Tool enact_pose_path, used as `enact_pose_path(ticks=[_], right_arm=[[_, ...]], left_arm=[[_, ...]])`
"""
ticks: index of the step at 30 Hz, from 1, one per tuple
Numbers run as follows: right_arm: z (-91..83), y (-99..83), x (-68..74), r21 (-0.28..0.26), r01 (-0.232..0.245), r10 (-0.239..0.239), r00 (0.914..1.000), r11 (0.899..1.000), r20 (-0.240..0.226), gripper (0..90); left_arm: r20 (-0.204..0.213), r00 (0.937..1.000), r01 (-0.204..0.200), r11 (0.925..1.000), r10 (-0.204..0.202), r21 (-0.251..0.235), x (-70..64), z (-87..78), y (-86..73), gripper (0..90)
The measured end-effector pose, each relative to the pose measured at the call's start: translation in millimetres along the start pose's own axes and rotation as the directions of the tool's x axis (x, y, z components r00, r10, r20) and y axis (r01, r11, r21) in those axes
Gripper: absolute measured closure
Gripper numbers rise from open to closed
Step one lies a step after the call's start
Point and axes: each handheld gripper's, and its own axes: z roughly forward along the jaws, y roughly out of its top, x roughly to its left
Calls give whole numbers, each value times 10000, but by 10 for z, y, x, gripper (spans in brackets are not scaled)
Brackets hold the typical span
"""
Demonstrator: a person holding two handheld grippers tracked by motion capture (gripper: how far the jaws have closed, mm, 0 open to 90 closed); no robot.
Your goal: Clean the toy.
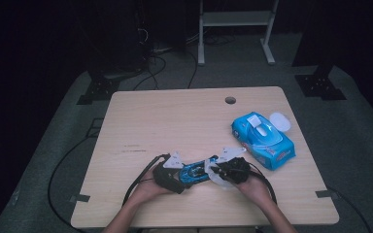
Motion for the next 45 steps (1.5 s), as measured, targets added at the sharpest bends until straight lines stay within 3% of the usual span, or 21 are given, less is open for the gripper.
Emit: enact_pose_path(ticks=[7, 10, 15, 19, 22, 25, 30, 38, 40, 43, 45], right_arm=[[6, -8, 44, -155, -15, 17, 9999, 9999, 163, 835], [21, 7, 114, -431, -44, 38, 9999, 9991, -132, 835], [57, 42, 238, -534, 347, -362, 9990, 9980, -271, 833], [39, 22, 132, -431, 89, -111, 9987, 9990, -499, 835], [6, -27, 22, -308, -175, 173, 9998, 9994, -83, 835], [-22, -81, -62, -363, -554, 549, 9984, 9978, -147, 836], [-2, -49, 26, -291, -178, 184, 9996, 9994, 213, 836], [48, 44, 232, -446, 568, -574, 9983, 9974, -131, 835], [36, 35, 186, -342, 419, -425, 9989, 9985, -187, 836], [-8, -25, 28, -137, -11, 15, 9997, 9999, 236, 835], [-41, -74, -87, -283, -615, 614, 9981, 9977, -47, 836]], left_arm=[[-30, 10000, 29, 10000, -29, 57, -18, -9, -3, 231], [-23, 10000, 88, 10000, -88, 45, -27, -9, -2, 231], [-8, 10000, 77, 10000, -77, 55, -25, -24, -13, 232], [68, 10000, 41, 9999, -41, 93, -33, -25, -10, 234], [158, 9999, 31, 9999, -32, 98, -35, -26, -8, 235], [291, 9995, 143, 9999, -144, 9, -41, -15, -1, 231], [319, 9994, 101, 9999, -102, 50, -45, -24, -4, 235], [315, 9995, 54, 9999, -57, 120, -51, -32, -5, 239], [311, 9995, 24, 9999, -28, 111, -53, -29, -5, 241], [320, 9995, 31, 10000, -33, 63, -50, -24, -5, 241], [355, 9993, 118, 9999, -116, -63, -54, -5, 1, 239]])
